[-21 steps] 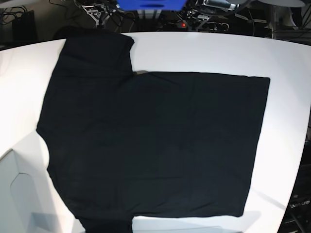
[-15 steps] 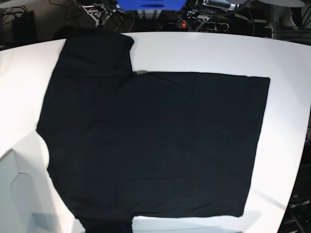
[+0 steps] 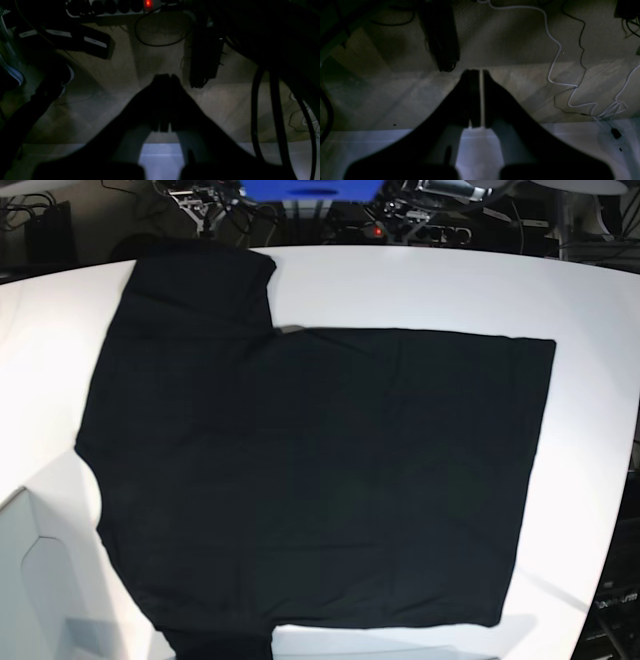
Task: Fold the T-shirt properly
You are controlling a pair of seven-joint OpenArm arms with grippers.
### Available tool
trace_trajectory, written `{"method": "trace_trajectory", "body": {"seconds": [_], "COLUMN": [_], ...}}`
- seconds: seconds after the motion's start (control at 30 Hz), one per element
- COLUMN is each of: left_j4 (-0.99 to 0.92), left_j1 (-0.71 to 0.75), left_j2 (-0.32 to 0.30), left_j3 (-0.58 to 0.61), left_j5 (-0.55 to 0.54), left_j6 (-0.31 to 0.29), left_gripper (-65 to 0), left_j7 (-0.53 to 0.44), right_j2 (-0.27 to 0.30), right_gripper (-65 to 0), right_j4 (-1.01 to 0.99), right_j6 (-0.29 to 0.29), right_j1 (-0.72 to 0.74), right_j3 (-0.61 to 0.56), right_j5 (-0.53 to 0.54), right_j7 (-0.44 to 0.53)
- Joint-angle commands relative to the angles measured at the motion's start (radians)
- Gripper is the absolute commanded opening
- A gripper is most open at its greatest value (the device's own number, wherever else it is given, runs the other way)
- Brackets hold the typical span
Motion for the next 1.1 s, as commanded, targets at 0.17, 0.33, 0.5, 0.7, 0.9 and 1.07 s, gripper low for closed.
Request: {"method": "trace_trajectory", "body": {"seconds": [0.17,0.33,0.5,0.7,0.9,1.07], "left_j4": [0.004,0.004,0.004,0.052,0.383,0.596], "left_j1": [0.015,0.015,0.015,0.062,0.28,0.435], "left_j2": [-0.001,-0.001,-0.001,-0.025,-0.09,-0.145], "left_j3": [0.0,0.0,0.0,-0.002,-0.002,-0.002], "left_j5": [0.003,0.003,0.003,0.003,0.001,0.001], "left_j6": [0.017,0.018,0.018,0.014,0.014,0.014], "left_gripper": [-65.0,-65.0,-65.0,-65.0,-65.0,-65.0], "left_j7": [-0.003,-0.003,-0.003,-0.003,0.007,0.007], "right_j2": [0.0,0.0,0.0,0.002,0.006,0.006], "right_gripper": [-65.0,-65.0,-65.0,-65.0,-65.0,-65.0], "right_j4": [0.001,0.052,0.125,0.136,0.445,0.79], "right_j6": [0.013,0.013,0.013,0.013,0.013,0.013], "right_j1": [-0.007,-0.026,-0.072,-0.113,-0.317,-0.513], "right_j3": [0.001,0.001,0.001,0.001,0.001,0.001], "right_j5": [-0.001,-0.001,-0.001,-0.001,-0.001,-0.001], "right_j7": [0.001,-0.007,-0.008,0.0,-0.013,-0.099]}}
